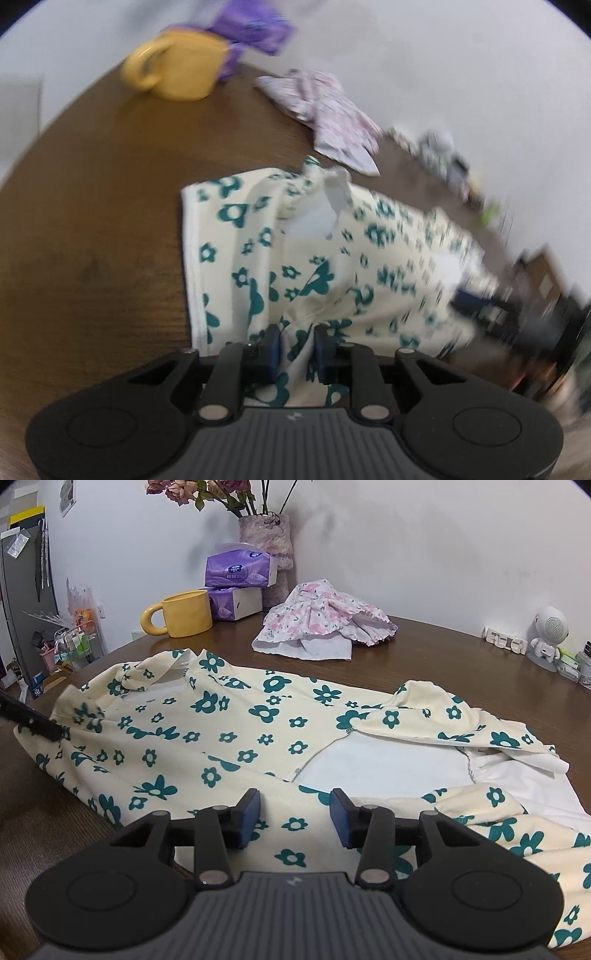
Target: Fold clothes
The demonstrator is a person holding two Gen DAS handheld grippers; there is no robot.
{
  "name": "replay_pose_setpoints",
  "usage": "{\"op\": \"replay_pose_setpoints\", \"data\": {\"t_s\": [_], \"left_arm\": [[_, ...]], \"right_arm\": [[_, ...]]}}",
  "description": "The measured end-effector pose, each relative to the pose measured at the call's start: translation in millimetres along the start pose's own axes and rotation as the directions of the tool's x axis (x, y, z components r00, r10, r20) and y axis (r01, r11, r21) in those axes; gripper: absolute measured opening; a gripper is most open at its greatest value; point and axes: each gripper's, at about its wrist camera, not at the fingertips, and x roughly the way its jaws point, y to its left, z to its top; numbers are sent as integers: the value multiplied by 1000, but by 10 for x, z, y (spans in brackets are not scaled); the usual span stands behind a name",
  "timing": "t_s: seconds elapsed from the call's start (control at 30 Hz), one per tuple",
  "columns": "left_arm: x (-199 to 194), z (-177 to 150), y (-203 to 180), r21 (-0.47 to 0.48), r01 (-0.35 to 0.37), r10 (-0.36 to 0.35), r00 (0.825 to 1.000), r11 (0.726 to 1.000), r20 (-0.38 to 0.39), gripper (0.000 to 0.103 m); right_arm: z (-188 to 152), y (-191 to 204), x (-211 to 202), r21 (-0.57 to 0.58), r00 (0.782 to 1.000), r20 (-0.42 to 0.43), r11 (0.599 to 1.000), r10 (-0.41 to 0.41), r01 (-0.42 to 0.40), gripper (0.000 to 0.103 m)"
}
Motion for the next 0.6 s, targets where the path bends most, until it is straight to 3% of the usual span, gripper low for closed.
{"op": "replay_pose_setpoints", "data": {"t_s": [0.07,0.13,0.3,0.37,0.4,0.43,0.47,0.6], "left_arm": [[-68,-2,48,-42,13,-11,999,999,32,24],[-161,-18,26,-41,0,3,997,999,75,39],[-298,-76,-178,44,-57,52,992,997,114,43],[-247,-116,-237,91,-109,100,990,990,99,40],[-219,-136,-266,115,-135,125,988,984,92,35],[-192,-156,-294,138,-160,149,985,977,86,20],[-172,-175,-302,156,-177,165,983,972,85,18],[-140,-236,-309,192,-216,201,975,957,93,19]], "right_arm": [[-6,0,-3,-1,1000,2,1000,0,0,42],[-8,-1,-4,-3,1000,3,1000,2,-1,42],[-14,2,-2,-8,1000,6,1000,2,-2,44],[-18,3,-3,-8,1000,9,1000,2,-2,45],[-19,4,-2,-7,1000,10,1000,2,-2,45],[-20,6,-2,-8,1000,11,1000,1,-1,45],[-20,7,-2,-9,1000,12,1000,1,-1,45],[-27,5,-3,-9,1000,17,1000,3,-3,45]]}}
